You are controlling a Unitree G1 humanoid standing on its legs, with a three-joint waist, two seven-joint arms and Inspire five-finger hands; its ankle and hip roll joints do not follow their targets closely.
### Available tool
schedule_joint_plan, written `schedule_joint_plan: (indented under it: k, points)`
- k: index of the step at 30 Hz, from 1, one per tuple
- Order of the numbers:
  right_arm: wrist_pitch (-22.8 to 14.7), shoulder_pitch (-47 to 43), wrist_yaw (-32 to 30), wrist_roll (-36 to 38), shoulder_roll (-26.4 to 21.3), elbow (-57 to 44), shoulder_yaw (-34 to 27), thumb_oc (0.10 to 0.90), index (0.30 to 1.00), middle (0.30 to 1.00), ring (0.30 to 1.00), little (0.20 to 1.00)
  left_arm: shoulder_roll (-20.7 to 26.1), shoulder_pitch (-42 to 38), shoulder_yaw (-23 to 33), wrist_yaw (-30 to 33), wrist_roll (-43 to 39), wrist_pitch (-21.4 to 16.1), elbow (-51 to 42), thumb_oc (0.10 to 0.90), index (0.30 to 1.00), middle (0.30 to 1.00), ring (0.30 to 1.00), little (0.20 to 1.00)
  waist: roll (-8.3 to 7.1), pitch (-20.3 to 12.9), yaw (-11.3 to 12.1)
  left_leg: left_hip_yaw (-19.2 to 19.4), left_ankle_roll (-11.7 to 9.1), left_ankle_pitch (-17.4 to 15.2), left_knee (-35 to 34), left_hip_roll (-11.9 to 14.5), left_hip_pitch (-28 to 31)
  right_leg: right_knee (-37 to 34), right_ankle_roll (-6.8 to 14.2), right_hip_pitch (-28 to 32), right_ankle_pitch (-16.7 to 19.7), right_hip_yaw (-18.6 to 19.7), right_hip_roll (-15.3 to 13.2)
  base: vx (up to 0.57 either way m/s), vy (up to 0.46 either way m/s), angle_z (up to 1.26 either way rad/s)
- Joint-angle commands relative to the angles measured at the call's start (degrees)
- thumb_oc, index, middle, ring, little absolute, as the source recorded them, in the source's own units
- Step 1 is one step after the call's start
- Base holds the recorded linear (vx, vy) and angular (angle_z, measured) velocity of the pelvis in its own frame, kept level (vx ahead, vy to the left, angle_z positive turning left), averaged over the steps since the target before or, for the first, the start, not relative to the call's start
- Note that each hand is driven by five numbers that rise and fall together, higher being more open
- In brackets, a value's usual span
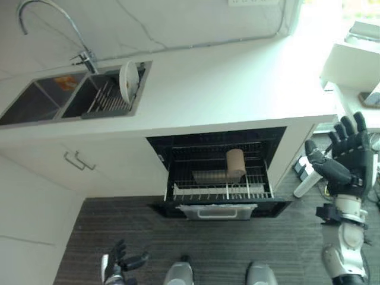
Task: Place the dishes in the dishwasher.
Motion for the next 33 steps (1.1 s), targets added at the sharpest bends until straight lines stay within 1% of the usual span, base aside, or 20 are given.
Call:
schedule_joint_plan:
  k: [1,5,7,9,11,13,14,16,18,19,20,21,22,23,24,27,28,29,31,33]
  points:
    - [-5.36,-5.35,-2.83,-4.00,-1.73,-7.41,-0.57,0.800,0.900,0.900,0.900,0.900,5.50,1.55,0.47,-4.13,0.35,-2.75,-4.82,0.800,0.900,0.900,0.900,0.900,-2.65,-2.31,1.35,-2.18,5.13,-6.58,0.50,-3.77,2.79,-3.90,-1.89,3.77,-1.36,-3.47,1.64,0.06,0.196,0.29]
    - [-3.49,-4.67,-3.06,-2.48,0.58,-8.55,-0.58,0.800,0.900,0.900,0.900,0.900,5.56,3.53,-2.94,-7.72,-0.55,-0.96,-7.39,0.800,0.900,0.900,0.900,0.900,-2.91,-2.50,2.17,-0.75,7.72,-8.49,0.50,-6.03,3.57,-3.90,-0.87,2.80,1.33,-3.29,-0.79,0.05,0.188,-0.07]
    - [-3.30,-4.78,-2.87,-3.44,2.63,-8.99,0.47,0.800,0.900,0.900,0.900,0.900,4.81,4.96,-3.80,-9.43,-1.53,-0.01,-8.12,0.800,0.900,0.900,0.900,0.900,-3.21,-2.70,3.38,1.59,9.11,-9.22,0.50,-6.60,3.83,-3.90,-0.73,2.55,4.52,-6.40,-1.65,0.05,0.187,-0.31]
    - [-2.42,-5.23,-3.10,-5.67,3.71,-9.92,1.85,0.800,0.900,0.900,0.900,0.900,4.08,6.11,-4.83,-10.11,-1.82,1.13,-9.26,0.800,0.900,0.900,0.900,0.900,-2.90,-2.78,4.65,3.34,10.40,-9.69,0.50,-6.60,3.80,-3.90,-1.00,2.92,5.77,-9.66,0.18,0.02,0.175,-0.67]
    - [-1.80,-5.59,-3.78,-5.30,3.37,-10.56,2.99,0.800,0.900,0.900,0.900,0.900,3.73,6.43,-6.76,-10.57,-2.48,2.06,-10.00,0.800,0.900,0.900,0.900,0.900,-3.18,-2.49,4.53,3.27,11.25,-9.85,0.50,-7.15,3.30,-3.90,-1.78,2.65,3.77,-9.20,4.68,-0.01,0.086,-0.95]
    - [-2.69,-5.21,-3.91,-4.62,2.74,-10.55,3.39,0.800,0.900,0.900,0.900,0.900,3.18,6.38,-8.35,-12.45,-3.02,2.70,-10.28,0.800,0.900,0.900,0.900,0.900,-4.20,-2.40,3.95,2.28,11.38,-9.58,0.50,-8.80,2.48,-3.90,-3.72,1.95,1.34,-7.43,9.50,-0.01,0.033,-0.31]
    - [-3.71,-5.65,-2.96,-4.13,2.20,-10.14,3.68,0.800,0.900,0.900,0.900,0.900,3.23,6.40,-9.48,-13.49,-2.94,4.25,-11.38,0.800,0.900,0.900,0.900,0.900,-4.89,-2.52,4.22,2.98,11.28,-9.17,0.50,-9.60,1.66,-3.90,-4.72,1.30,0.34,-8.53,11.26,-0.04,-0.010,0.06]
    - [-4.48,-6.37,-3.06,-3.81,0.50,-10.18,3.58,0.800,0.900,0.900,0.900,0.900,3.84,5.54,-11.01,-14.99,-0.96,6.27,-12.24,0.800,0.900,0.900,0.900,0.900,-5.79,-2.29,4.36,3.58,10.97,-8.49,0.50,-10.52,0.65,-3.90,-5.79,0.34,-1.92,-7.98,11.28,-0.05,-0.084,-0.05]
    - [-4.56,-6.65,-3.37,-2.89,-1.02,-10.22,3.30,0.800,0.900,0.900,0.900,0.900,4.76,4.79,-12.28,-15.45,1.10,6.76,-12.06,0.800,0.900,0.900,0.900,0.900,-6.43,-2.12,3.81,3.89,10.71,-8.11,0.50,-11.50,1.20,-3.90,-6.16,-0.43,-2.25,-6.98,10.88,0.02,-0.104,-0.24]
    - [-5.11,-6.79,-2.77,-2.43,-2.22,-9.79,2.73,0.800,0.900,0.900,0.900,0.900,5.59,4.79,-13.27,-16.11,1.20,7.17,-12.72,0.800,0.900,0.900,0.900,0.900,-7.61,-1.70,3.54,5.51,10.44,-7.12,0.50,-12.83,3.21,-3.90,-6.54,-0.41,-2.32,-6.72,9.01,0.06,-0.090,0.04]
    - [-5.43,-6.53,-3.41,-3.19,-2.80,-9.91,2.36,0.800,0.900,0.900,0.900,0.900,5.68,4.87,-13.50,-16.61,1.96,7.34,-13.33,0.800,0.900,0.900,0.900,0.900,-7.78,-0.51,3.56,4.99,9.27,-5.45,5.66,-13.08,1.70,-3.90,-7.04,0.35,-2.38,-5.96,8.75,0.07,-0.073,0.28]
    - [-5.81,-6.85,-4.16,-2.49,-3.17,-9.34,2.05,0.800,0.900,0.900,0.900,0.900,6.59,4.59,-14.16,-18.06,3.62,7.84,-14.55,0.800,0.900,0.900,0.900,0.900,-7.44,0.77,3.76,4.20,7.71,-2.83,13.09,-13.07,-3.39,-3.90,-7.97,0.68,-1.98,-5.47,8.96,0.11,0.069,0.37]
    - [-5.49,-7.47,-3.70,-3.51,-2.43,-8.78,1.53,0.800,0.900,0.900,0.900,0.900,6.98,4.39,-14.60,-19.14,3.98,9.03,-15.57,0.800,0.900,0.900,0.900,0.900,-6.58,1.20,3.58,4.21,7.11,-1.61,9.67,-10.86,-3.81,-3.90,-7.69,1.41,-2.19,-5.10,9.28,0.19,0.231,0.28]
    - [-3.99,-7.67,-2.93,-4.66,-2.18,-9.14,1.27,0.800,0.900,0.900,0.900,0.900,6.88,3.91,-14.88,-19.93,4.67,10.30,-16.06,0.800,0.900,0.900,0.900,0.900,-6.16,1.18,3.06,5.34,6.28,0.91,4.19,-8.41,-2.45,-3.90,-7.29,2.10,-2.64,-5.15,9.15,0.26,0.368,0.10]
    - [-2.81,-7.73,-2.44,-4.66,-2.34,-9.45,1.55,0.800,0.900,0.900,0.900,0.900,6.52,3.40,-15.47,-20.01,4.98,10.80,-15.66,0.800,0.900,0.900,0.900,0.900,-5.71,1.01,2.73,4.71,5.24,3.81,0.50,-6.60,-2.29,-3.90,-7.20,2.46,-3.10,-4.60,9.41,0.23,0.367,-0.20]
    - [-1.23,-7.88,-1.14,-4.98,-3.21,-9.29,2.68,0.800,0.900,0.900,0.900,0.900,5.55,1.53,-16.49,-20.10,5.40,11.32,-13.36,0.800,0.900,0.900,0.900,0.900,-4.31,0.69,1.89,1.13,3.25,4.90,0.50,-2.10,-5.40,-3.90,-6.96,3.30,-4.26,-3.15,10.04,0.20,0.348,-0.27]
    - [-0.55,-7.69,-1.03,-5.03,-3.66,-9.69,2.45,0.800,0.900,0.900,0.900,0.900,5.57,0.91,-16.83,-20.27,4.79,11.64,-12.77,0.800,0.900,0.900,0.900,0.900,-4.26,0.36,1.26,2.31,3.65,1.99,0.50,-1.60,-5.27,-3.90,-6.65,3.43,-4.28,-3.49,9.65,0.19,0.383,-0.43]
    - [-0.16,-7.16,-1.00,-4.65,-4.04,-9.90,2.17,0.800,0.900,0.900,0.900,0.900,5.47,0.44,-16.82,-20.90,4.67,11.98,-12.15,0.800,0.900,0.900,0.900,0.900,-4.20,0.00,0.92,2.56,3.61,0.47,0.50,-1.33,-5.28,-3.90,-6.31,3.42,-4.29,-3.63,9.16,0.14,0.274,-0.42]
    - [0.37,-5.95,0.00,-2.78,-4.04,-9.91,1.44,0.800,0.900,0.900,0.900,0.900,5.38,0.10,-17.18,-21.91,4.84,12.03,-11.49,0.800,0.900,0.900,0.900,0.900,-4.38,-0.44,0.30,2.96,3.57,-0.64,0.50,-1.06,-4.58,-3.90,-5.88,3.37,-4.11,-4.09,8.52,0.16,0.225,-0.12]
    - [1.38,-4.85,2.19,-0.96,-3.69,-10.13,0.96,0.800,0.900,0.900,0.900,0.900,5.17,0.52,-17.71,-23.01,4.39,12.06,-10.96,0.800,0.900,0.900,0.900,0.900,-4.65,-1.02,0.26,2.44,4.07,-2.59,0.50,-2.27,-3.03,-3.90,-5.24,2.73,-3.46,-4.86,7.57,0.19,0.199,0.10]
